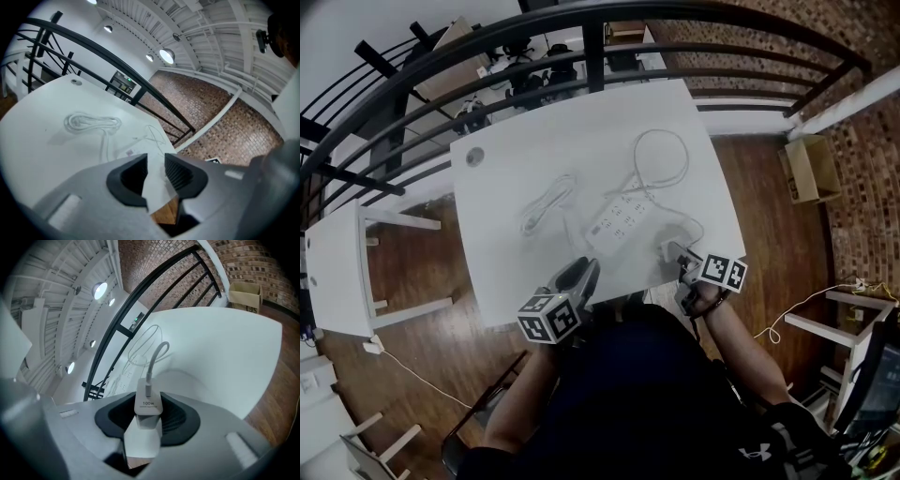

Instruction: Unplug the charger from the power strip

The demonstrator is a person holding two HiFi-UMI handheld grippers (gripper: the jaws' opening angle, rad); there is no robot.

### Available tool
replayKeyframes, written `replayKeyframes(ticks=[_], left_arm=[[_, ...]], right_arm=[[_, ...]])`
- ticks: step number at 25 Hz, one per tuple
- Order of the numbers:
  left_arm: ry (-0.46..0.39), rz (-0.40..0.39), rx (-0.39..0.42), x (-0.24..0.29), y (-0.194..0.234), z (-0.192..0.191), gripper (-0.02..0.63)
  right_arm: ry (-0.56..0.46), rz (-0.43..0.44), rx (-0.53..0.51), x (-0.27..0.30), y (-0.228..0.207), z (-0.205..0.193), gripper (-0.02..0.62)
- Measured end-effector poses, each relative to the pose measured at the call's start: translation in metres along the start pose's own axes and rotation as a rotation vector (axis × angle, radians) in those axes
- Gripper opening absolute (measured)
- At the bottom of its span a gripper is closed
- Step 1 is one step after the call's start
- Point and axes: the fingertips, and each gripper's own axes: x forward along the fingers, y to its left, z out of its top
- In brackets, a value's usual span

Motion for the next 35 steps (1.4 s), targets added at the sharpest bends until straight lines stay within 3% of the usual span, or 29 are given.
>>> replayKeyframes(ticks=[21, 30, 35], left_arm=[[0.004, 0.006, 0.001, -0.002, 0.002, -0.003, 0.117], [0.006, 0.006, 0.003, -0.006, 0.002, -0.006, 0.117], [0.008, 0.006, 0.004, -0.006, 0.003, -0.007, 0.117]], right_arm=[[0.007, -0.029, -0.060, 0.001, -0.008, -0.004, 0.147], [0.030, -0.135, -0.229, -0.004, -0.009, -0.003, 0.234], [0.042, -0.237, -0.315, -0.010, -0.017, -0.001, 0.247]])
